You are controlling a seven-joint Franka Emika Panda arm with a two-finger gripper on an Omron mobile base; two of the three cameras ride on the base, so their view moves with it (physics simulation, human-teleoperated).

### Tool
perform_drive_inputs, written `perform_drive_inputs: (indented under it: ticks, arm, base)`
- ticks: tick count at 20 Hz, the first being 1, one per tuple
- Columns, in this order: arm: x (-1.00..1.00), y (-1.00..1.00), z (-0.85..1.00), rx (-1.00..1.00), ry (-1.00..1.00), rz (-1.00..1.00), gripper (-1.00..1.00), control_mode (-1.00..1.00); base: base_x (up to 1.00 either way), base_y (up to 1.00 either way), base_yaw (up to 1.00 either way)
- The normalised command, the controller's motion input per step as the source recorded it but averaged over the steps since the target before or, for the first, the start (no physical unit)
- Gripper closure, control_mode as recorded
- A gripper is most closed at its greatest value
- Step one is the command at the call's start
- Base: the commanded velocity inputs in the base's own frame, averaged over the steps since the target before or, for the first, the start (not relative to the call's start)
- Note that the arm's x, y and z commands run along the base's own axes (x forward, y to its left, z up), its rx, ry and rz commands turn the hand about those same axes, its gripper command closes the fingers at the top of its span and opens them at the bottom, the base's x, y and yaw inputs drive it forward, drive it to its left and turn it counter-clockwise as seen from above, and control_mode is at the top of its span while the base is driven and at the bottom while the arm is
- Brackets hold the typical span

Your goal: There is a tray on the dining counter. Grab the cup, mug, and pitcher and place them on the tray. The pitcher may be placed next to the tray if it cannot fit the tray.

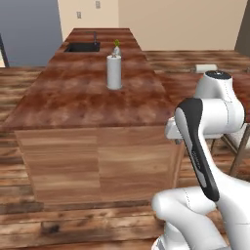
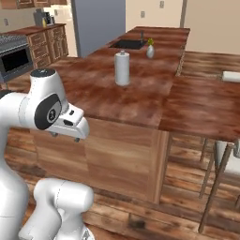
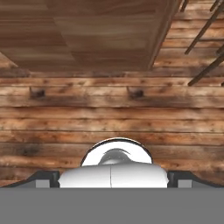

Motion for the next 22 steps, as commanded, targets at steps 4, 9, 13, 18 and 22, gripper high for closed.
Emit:
perform_drive_inputs:
  ticks: [4, 9, 13, 18, 22]
  arm:
    - [0.0, 0.0, 0.0, 0.0, 0.0, 0.0, -1.0, 1.0]
    - [0.0, 0.0, 0.0, 0.0, 0.0, 0.0, -1.0, 1.0]
    - [0.0, 0.0, 0.0, 0.0, 0.0, 0.0, -1.0, 1.0]
    - [0.0, 0.0, 0.0, 0.0, 0.0, 0.0, -1.0, 1.0]
    - [0.0, 0.0, 0.0, 0.0, 0.0, 0.0, -1.0, 1.0]
  base:
    - [0.4, 1.0, 0.0]
    - [0.41, 1.0, 0.0]
    - [0.52, 1.0, 0.0]
    - [0.64, 1.0, -0.03]
    - [0.94, 1.0, -0.07]
